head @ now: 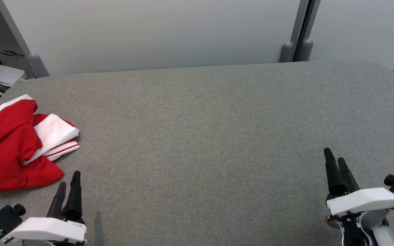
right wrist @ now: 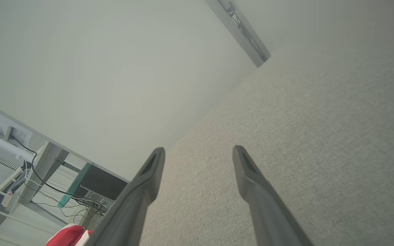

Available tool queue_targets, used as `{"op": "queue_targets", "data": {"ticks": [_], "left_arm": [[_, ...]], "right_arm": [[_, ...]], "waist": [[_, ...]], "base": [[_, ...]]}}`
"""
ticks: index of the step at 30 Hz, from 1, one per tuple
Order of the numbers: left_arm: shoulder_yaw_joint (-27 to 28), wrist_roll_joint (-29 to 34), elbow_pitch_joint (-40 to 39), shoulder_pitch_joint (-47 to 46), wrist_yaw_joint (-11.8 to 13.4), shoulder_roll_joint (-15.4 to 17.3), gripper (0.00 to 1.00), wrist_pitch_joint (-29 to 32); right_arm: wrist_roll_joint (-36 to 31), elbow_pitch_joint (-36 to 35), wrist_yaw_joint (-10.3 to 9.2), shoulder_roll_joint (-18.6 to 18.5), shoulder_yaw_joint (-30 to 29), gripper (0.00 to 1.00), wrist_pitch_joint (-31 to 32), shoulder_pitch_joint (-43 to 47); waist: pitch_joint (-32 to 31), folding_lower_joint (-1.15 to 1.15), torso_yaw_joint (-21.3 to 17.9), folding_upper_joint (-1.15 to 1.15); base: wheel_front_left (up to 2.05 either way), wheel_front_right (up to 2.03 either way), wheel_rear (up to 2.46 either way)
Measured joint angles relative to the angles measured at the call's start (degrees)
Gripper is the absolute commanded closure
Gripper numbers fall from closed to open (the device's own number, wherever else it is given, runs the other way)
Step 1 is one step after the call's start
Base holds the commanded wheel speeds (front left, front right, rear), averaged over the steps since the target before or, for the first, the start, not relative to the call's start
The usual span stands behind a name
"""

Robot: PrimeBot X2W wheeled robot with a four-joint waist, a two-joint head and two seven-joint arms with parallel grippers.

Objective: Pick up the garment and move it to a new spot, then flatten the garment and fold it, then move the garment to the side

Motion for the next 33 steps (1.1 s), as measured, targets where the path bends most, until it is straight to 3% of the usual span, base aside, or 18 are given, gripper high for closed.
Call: {"op": "queue_targets", "data": {"ticks": [33], "left_arm": [[1.24,22.76,-1.56,-1.20,-0.03,1.78,0.00,-5.22]], "right_arm": [[-21.49,0.93,0.01,-0.67,1.74,0.00,-5.26,-2.69]], "waist": [[-0.18,0.00,-1.55,0.00]], "base": [[0.00,0.00,0.00]]}}
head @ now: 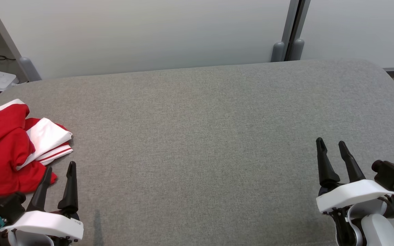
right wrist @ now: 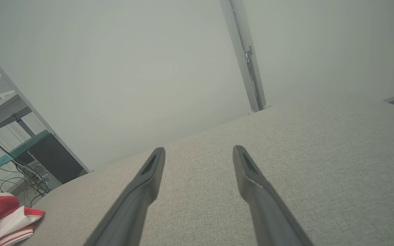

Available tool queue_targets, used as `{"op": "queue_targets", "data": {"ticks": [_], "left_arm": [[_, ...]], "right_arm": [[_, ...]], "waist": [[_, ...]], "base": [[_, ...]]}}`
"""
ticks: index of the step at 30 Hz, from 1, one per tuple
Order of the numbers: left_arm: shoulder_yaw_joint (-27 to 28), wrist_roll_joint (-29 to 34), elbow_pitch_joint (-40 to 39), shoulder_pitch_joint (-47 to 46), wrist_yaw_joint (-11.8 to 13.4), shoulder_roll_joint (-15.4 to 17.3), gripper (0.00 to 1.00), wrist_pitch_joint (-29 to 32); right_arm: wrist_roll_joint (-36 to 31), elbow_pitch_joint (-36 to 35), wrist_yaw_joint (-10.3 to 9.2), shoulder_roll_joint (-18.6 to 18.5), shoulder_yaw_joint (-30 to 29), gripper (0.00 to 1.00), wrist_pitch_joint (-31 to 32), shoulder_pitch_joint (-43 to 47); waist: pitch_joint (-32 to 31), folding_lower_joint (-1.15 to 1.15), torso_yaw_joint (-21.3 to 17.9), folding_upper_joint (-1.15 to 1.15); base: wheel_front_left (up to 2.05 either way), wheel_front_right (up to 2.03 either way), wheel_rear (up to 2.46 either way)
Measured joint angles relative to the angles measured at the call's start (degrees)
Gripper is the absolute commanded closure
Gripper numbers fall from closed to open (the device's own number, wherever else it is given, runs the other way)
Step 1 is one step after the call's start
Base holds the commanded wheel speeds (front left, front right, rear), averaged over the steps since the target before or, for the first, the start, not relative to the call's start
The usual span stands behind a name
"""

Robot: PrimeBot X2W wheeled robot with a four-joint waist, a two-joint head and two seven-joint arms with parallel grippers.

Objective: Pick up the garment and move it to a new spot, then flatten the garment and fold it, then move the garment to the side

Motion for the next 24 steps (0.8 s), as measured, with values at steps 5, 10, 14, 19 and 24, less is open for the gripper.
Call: {"op": "queue_targets", "data": {"ticks": [5,10,14,19,24], "left_arm": [[0.38,3.81,0.34,-0.03,0.00,0.32,0.00,-0.97],[0.66,7.00,1.33,-0.41,-0.01,0.43,0.00,-1.67],[1.32,9.54,2.63,-1.15,-0.05,0.60,0.00,-2.34],[1.99,13.29,3.47,-1.25,-0.05,1.01,0.00,-3.15],[2.37,16.19,3.20,-2.15,-0.05,1.15,0.00,-4.10]], "right_arm": [[-3.41,-0.13,0.00,-0.07,0.37,0.00,-1.01,-0.81],[-6.87,-0.10,0.00,-0.20,0.70,0.00,-1.60,-1.40],[-9.55,0.35,0.00,-0.26,1.21,0.00,-2.33,-1.96],[-13.34,1.05,0.00,-0.32,1.76,0.00,-3.07,-2.74],[-16.79,1.00,0.00,-0.48,2.01,0.00,-4.08,-3.63]], "waist": [[-0.04,0.00,-0.13,0.00],[-0.23,0.00,-0.31,0.00],[-0.31,0.00,-0.48,0.00],[-0.28,0.00,-0.62,0.00],[-0.17,0.00,-0.56,0.00]], "base": [[0.00,0.00,0.00],[0.00,0.00,0.00],[0.00,0.00,0.00],[0.00,0.00,0.00],[0.00,0.00,0.00]]}}
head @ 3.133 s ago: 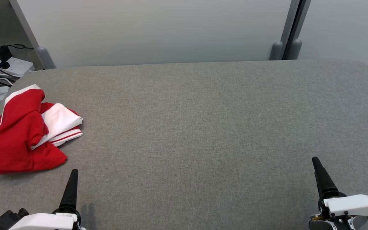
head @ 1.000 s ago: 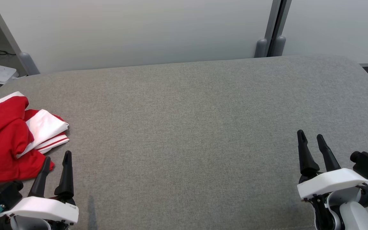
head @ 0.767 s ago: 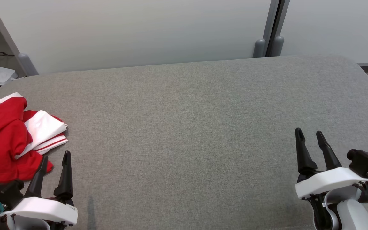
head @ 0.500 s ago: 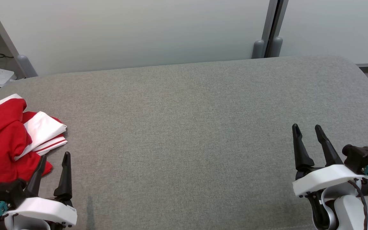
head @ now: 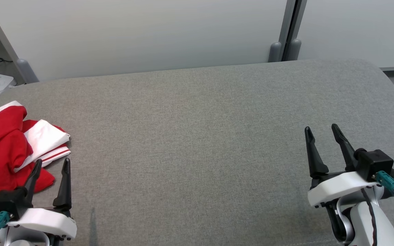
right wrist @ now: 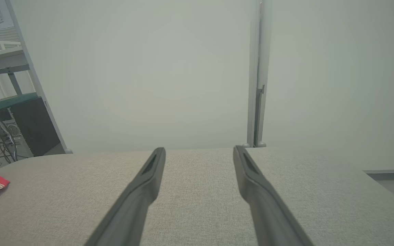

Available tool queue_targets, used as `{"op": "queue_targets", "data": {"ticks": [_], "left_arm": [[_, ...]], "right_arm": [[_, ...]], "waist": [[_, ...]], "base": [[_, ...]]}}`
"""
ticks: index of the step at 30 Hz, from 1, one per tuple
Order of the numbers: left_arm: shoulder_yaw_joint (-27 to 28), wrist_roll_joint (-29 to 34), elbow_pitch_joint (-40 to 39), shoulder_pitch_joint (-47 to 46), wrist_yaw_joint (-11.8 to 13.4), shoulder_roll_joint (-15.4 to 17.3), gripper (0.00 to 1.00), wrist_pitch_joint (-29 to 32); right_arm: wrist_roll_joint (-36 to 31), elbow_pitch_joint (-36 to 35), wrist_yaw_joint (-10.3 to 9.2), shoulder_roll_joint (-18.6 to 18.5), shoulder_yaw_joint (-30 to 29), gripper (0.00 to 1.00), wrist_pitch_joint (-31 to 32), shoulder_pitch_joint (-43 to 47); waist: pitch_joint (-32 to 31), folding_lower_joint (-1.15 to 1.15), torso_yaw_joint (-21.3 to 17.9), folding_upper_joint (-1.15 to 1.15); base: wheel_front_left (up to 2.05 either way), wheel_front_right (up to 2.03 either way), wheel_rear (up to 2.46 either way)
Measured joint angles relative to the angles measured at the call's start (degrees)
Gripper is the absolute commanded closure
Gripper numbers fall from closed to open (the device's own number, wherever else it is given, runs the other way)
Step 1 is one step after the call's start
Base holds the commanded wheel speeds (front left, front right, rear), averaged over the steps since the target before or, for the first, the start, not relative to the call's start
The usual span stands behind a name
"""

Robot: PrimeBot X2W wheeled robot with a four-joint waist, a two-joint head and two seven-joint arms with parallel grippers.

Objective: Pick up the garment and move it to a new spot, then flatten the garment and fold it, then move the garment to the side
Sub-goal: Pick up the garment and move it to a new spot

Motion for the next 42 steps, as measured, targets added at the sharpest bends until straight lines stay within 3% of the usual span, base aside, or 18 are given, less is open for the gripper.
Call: {"op": "queue_targets", "data": {"ticks": [7,14,29,34,38,41,42], "left_arm": [[0.92,2.50,-0.05,-0.01,-0.01,0.01,0.00,-0.59],[4.05,3.02,1.67,-0.08,-0.01,-0.49,0.00,-0.59],[6.16,3.89,7.54,-0.41,-0.01,-1.09,0.00,-0.58],[1.04,-1.33,10.46,-2.08,-0.01,1.34,0.00,-0.58],[-3.87,-4.85,10.89,-3.63,-0.01,3.86,0.00,-0.58],[-9.81,-9.57,11.24,-7.23,-0.01,6.50,0.00,-0.58],[-13.94,-13.59,12.15,-10.23,-0.01,8.86,0.00,-0.58]], "right_arm": [[-2.65,-0.13,0.01,-0.05,0.56,0.00,-0.56,-0.04],[-2.63,0.19,0.00,-0.29,3.45,0.00,-0.56,-0.15],[0.29,5.28,0.01,-0.56,12.49,0.00,-0.56,-3.46],[0.54,6.47,0.01,-0.48,13.02,0.00,-0.56,-4.31],[0.53,6.80,0.01,-0.46,13.28,0.00,-0.56,-4.92],[0.48,7.26,0.01,-0.55,13.15,0.00,-0.56,-5.64],[0.04,7.27,0.01,-0.60,13.11,0.00,-0.56,-6.12]], "waist": [[-0.10,0.00,0.73,0.00],[-0.02,0.00,3.84,0.00],[-0.86,0.00,19.72,0.00],[-0.60,0.00,24.85,0.00],[0.44,0.00,25.17,0.00],[1.75,0.00,24.47,0.00],[2.76,0.00,23.68,0.00]], "base": [[0.00,0.00,0.00],[0.00,0.00,0.00],[0.00,0.00,0.00],[0.00,0.00,0.00],[0.00,0.00,0.00],[0.00,0.00,0.00],[0.00,0.00,0.00]]}}
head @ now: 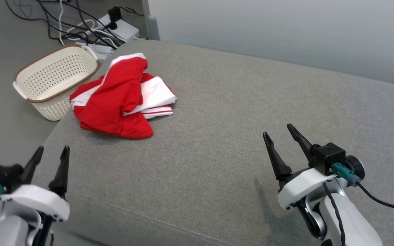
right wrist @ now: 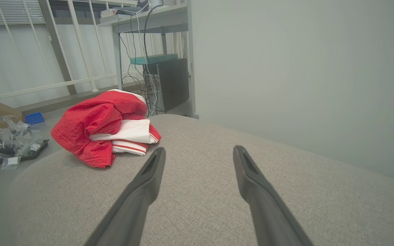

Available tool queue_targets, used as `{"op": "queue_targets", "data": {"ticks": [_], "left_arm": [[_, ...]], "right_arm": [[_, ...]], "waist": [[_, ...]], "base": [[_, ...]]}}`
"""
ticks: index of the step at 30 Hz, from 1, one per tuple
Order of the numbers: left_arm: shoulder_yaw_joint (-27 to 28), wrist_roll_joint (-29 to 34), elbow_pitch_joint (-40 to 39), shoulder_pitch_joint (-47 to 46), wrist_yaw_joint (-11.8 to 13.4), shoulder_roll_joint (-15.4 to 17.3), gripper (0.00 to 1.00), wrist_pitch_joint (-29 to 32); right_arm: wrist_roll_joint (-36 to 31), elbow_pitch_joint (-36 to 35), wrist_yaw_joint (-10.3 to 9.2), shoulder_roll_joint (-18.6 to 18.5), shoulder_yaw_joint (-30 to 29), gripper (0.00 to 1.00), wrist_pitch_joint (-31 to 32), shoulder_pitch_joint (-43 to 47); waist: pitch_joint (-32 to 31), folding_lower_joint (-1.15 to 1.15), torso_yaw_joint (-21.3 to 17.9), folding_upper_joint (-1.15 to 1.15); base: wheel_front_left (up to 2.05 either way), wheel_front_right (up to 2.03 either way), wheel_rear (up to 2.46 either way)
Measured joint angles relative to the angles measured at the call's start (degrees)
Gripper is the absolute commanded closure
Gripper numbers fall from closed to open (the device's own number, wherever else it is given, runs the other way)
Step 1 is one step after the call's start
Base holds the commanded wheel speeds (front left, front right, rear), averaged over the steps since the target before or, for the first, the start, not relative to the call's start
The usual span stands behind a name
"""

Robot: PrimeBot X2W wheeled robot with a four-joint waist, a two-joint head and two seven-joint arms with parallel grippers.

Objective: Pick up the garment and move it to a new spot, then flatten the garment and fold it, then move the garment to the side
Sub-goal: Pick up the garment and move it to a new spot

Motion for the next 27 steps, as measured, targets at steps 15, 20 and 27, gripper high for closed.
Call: {"op": "queue_targets", "data": {"ticks": [15,20,27], "left_arm": [[-15.95,-21.62,3.67,-16.41,0.00,14.78,0.00,-0.01],[-14.44,-25.60,6.88,-18.15,0.00,19.26,0.00,-0.03],[-14.07,-29.75,11.60,-18.02,0.00,22.73,0.00,-0.09]], "right_arm": [[-2.63,-6.15,0.00,-0.24,-0.31,0.00,0.00,-2.42],[-3.69,-10.53,0.00,-0.29,-0.37,0.00,-0.07,-2.31],[-4.47,-14.92,0.00,-0.29,-1.57,0.00,-0.08,-0.13]], "waist": [[10.81,0.00,-10.38,0.00],[15.17,0.00,-15.31,0.00],[20.22,0.00,-21.76,0.00]], "base": [[0.00,0.00,0.00],[0.00,0.00,0.00],[0.00,0.00,0.00]]}}
